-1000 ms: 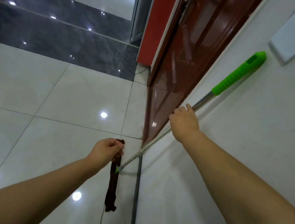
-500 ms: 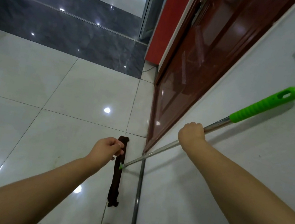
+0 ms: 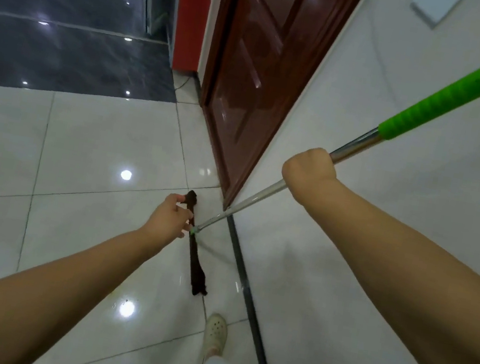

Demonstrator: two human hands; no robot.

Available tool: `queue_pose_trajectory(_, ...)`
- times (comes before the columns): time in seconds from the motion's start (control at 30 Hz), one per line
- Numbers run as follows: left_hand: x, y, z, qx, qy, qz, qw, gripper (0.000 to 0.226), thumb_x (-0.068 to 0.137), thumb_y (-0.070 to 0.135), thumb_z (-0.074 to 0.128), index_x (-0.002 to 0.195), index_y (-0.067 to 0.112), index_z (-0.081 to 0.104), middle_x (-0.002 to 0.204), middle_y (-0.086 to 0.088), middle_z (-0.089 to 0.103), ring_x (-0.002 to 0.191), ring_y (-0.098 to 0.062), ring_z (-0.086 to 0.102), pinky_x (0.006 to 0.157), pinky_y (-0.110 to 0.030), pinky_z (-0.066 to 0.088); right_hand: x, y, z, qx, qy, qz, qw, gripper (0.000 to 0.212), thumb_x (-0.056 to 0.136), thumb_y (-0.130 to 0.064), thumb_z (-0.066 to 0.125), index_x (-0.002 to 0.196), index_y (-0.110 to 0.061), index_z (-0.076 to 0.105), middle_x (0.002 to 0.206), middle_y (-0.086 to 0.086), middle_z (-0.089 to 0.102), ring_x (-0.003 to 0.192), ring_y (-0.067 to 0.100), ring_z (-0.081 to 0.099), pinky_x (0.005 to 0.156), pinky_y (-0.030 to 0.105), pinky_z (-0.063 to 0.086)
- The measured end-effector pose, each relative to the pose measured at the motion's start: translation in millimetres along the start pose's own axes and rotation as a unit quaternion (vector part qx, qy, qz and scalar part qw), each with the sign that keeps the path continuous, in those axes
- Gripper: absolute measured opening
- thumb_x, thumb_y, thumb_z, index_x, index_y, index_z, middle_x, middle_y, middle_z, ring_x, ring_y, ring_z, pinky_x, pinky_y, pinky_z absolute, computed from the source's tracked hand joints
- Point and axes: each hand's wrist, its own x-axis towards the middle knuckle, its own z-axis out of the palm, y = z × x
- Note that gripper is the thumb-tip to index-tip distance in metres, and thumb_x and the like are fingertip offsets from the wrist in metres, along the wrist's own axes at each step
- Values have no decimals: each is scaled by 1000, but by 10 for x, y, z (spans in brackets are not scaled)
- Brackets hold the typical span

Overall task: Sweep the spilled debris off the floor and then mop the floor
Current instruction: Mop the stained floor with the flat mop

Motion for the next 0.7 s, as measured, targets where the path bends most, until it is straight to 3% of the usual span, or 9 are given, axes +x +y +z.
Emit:
queue_pose_trajectory(0.1,-225,-253,-152,26,-25,-12,999,42,96,8,49,136,10,37,106,-14,58,79,-22,61,65,-29,51,-343,-168,-224,16,-2,32,999,15,86,-10,60,99,-17,64,105,-1,66,97,19,64,69,28,34)
queue_pose_trajectory(0.17,-389,-406,-229,28,-37,-22,999,40,95,7,49,134,10,38,106,-14,57,71,-18,59,60,-27,49,-572,-256,-336,29,-9,45,999,9,86,-8,60,86,-17,60,100,-1,65,95,19,64,68,28,35)
queue_pose_trajectory(0.23,-537,-548,-286,32,-48,-34,998,39,95,5,49,132,9,40,105,-15,57,69,-17,58,57,-25,48,-780,-326,-409,53,-18,61,997,19,85,-8,60,73,-16,48,88,-2,60,92,19,64,66,27,36)
queue_pose_trajectory(0.4,-837,-829,-402,35,-53,-47,997,37,94,2,50,130,6,43,101,-14,57,70,-19,58,58,-26,48,-1260,-557,-446,117,-37,79,989,20,84,-9,60,73,-18,47,64,-4,40,71,18,52,65,27,33)
queue_pose_trajectory(0.57,-1220,-1044,-401,38,-62,-52,996,35,94,2,50,128,6,46,102,-14,59,77,-21,60,60,-25,48,-1721,-828,-430,166,-40,79,982,20,85,-11,59,72,-17,45,61,-2,37,57,15,40,58,25,29)
queue_pose_trajectory(0.7,-1639,-1309,-303,34,-57,-69,995,27,96,2,45,123,6,47,107,-17,59,81,-22,60,61,-25,49,-2152,-1170,-367,215,-44,69,973,16,85,-11,59,77,-18,47,65,-3,40,66,15,46,61,24,32)
